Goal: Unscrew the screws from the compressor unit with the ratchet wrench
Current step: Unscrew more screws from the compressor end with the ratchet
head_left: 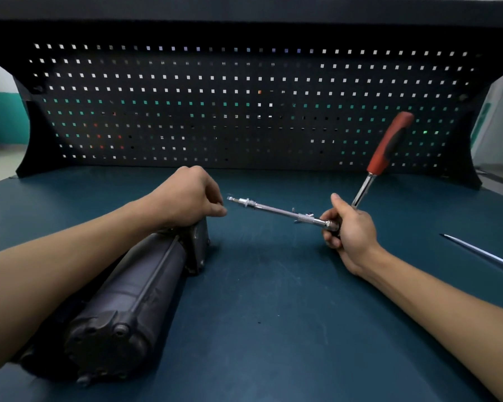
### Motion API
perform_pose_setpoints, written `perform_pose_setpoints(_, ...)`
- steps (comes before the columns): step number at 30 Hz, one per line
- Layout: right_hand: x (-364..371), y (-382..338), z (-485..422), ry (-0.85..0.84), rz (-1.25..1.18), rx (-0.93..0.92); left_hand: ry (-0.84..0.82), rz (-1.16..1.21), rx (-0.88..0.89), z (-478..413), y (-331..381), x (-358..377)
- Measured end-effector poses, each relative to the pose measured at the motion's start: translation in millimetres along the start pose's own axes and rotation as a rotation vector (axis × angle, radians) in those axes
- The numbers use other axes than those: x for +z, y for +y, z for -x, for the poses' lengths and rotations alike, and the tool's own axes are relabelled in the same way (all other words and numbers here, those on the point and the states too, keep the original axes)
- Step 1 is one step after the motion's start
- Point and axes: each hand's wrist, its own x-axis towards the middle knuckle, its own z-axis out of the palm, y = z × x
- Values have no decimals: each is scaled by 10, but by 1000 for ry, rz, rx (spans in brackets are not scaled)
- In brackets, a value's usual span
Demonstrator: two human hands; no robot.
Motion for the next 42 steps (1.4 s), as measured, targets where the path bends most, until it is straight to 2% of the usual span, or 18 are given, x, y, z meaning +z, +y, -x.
perform_pose_setpoints(3,-4,4,-19,83,-110,14,-94,-31,48,-34,51,19)
perform_pose_setpoints(8,-16,-16,-82,198,-273,72,-451,-328,212,-407,382,96)
perform_pose_setpoints(10,19,2,-72,219,-291,88,-539,-435,250,-570,504,224)
perform_pose_setpoints(16,-3,-18,-118,216,-284,64,-587,-602,272,-871,793,761)
perform_pose_setpoints(22,-71,51,-142,173,-217,41,-588,-557,210,-914,714,815)
perform_pose_setpoints(26,-68,50,-150,160,-98,1,-440,-499,113,-847,472,313)
perform_pose_setpoints(31,-36,62,-96,77,165,-43,-415,-289,-120,-493,47,-208)
perform_pose_setpoints(34,16,78,-24,-4,330,-67,-348,-56,-142,-259,-12,-176)
perform_pose_setpoints(38,65,111,54,-111,527,-129,-504,-40,-101,-137,122,-10)
perform_pose_setpoints(42,74,104,46,-129,560,-130,-640,-68,-124,-184,169,1)
